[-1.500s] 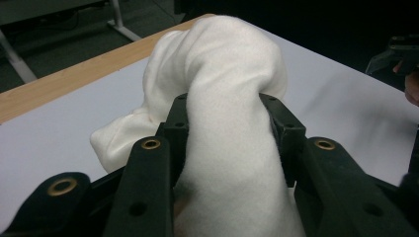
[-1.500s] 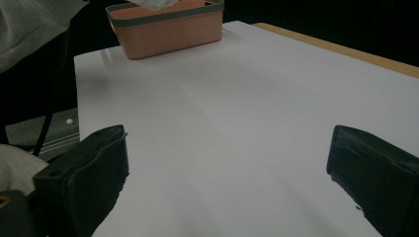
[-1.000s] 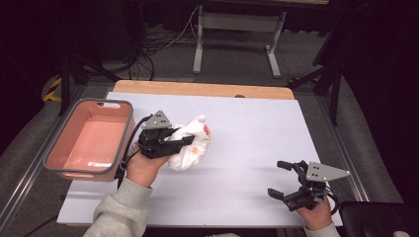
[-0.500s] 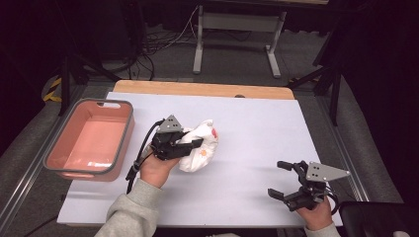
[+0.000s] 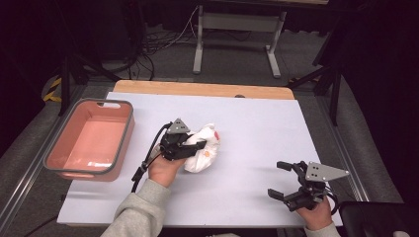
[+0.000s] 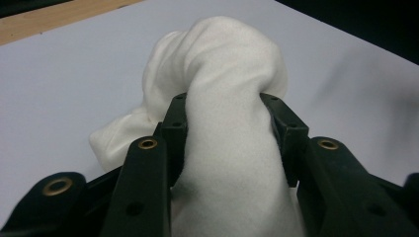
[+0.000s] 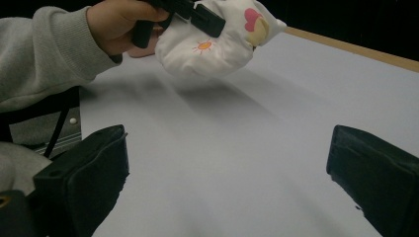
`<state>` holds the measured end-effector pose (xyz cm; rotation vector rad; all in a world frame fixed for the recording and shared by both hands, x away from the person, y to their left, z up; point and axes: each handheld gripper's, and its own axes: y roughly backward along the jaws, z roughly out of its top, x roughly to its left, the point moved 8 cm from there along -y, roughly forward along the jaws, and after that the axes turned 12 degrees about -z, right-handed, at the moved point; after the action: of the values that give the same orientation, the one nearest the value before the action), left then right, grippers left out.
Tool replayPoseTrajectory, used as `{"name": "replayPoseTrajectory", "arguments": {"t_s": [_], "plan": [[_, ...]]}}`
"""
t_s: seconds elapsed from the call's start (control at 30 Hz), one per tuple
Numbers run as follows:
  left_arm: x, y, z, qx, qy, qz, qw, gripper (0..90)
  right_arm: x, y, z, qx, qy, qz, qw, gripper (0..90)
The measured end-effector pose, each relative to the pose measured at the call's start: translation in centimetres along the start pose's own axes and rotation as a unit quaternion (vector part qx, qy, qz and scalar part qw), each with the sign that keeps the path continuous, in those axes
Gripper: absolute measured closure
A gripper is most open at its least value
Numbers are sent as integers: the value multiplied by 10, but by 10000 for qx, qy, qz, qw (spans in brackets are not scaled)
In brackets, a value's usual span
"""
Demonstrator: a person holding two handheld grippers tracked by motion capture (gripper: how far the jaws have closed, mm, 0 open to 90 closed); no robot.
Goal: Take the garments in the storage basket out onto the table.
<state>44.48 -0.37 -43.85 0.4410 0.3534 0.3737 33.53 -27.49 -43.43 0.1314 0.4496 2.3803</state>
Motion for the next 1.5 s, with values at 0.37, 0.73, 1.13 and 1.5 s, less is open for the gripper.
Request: {"name": "replayPoseTrajectory", "arguments": {"t_s": [0.37,0.73,1.13,1.5], "plan": [[6,-14,-9,107,83,80,9999,609,0,0,0,5,0,8,10000,28],[7,-22,-15,276,56,125,9995,602,0,0,0,4,-13,5,10000,28],[6,-29,-18,413,31,155,9990,583,0,1,0,-8,-22,19,10000,28],[4,-32,-19,413,67,42,9991,491,0,0,1,-19,-19,25,10000,28]]}}
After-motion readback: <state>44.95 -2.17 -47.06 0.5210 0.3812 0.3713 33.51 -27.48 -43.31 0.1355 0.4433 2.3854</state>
